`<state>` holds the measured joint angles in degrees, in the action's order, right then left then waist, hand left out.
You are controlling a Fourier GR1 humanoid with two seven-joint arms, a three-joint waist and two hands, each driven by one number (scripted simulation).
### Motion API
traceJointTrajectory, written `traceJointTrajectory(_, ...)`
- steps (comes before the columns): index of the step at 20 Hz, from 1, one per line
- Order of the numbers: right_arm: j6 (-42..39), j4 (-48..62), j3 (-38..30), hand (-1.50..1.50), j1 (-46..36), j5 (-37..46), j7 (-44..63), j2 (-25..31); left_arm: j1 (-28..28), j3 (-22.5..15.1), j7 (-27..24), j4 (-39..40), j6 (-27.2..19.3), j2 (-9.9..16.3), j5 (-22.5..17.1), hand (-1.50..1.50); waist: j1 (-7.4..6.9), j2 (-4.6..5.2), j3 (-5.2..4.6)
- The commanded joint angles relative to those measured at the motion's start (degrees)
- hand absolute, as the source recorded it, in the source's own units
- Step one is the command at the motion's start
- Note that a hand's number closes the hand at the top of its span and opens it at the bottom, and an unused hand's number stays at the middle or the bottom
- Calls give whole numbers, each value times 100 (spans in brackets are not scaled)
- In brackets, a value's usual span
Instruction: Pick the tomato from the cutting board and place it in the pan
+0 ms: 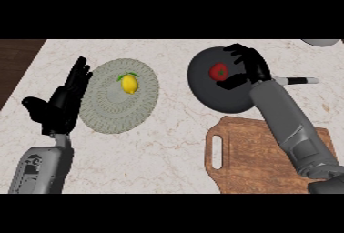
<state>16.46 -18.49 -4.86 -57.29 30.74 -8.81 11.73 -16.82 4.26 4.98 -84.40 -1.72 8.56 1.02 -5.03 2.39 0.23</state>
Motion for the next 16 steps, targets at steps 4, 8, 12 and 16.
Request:
traceJointTrajectory(4,-175,487,-405,-150,45,-324,-1106,87,-193,175,26,218,117,169,-101,0,61,-13,-2)
traceJointTrajectory(8,37,330,-957,-150,12,-855,-1645,-10,-126,236,54,157,28,162,-97,0,91,-56,1)
traceJointTrajectory(12,-395,190,-1503,-150,352,-1474,-2342,75,271,189,73,-110,-18,102,-69,0,249,-159,-5)
traceJointTrajectory(16,-1583,79,-1497,-150,649,-1716,-2270,138,354,281,-53,67,-147,97,18,0,491,-245,-21)
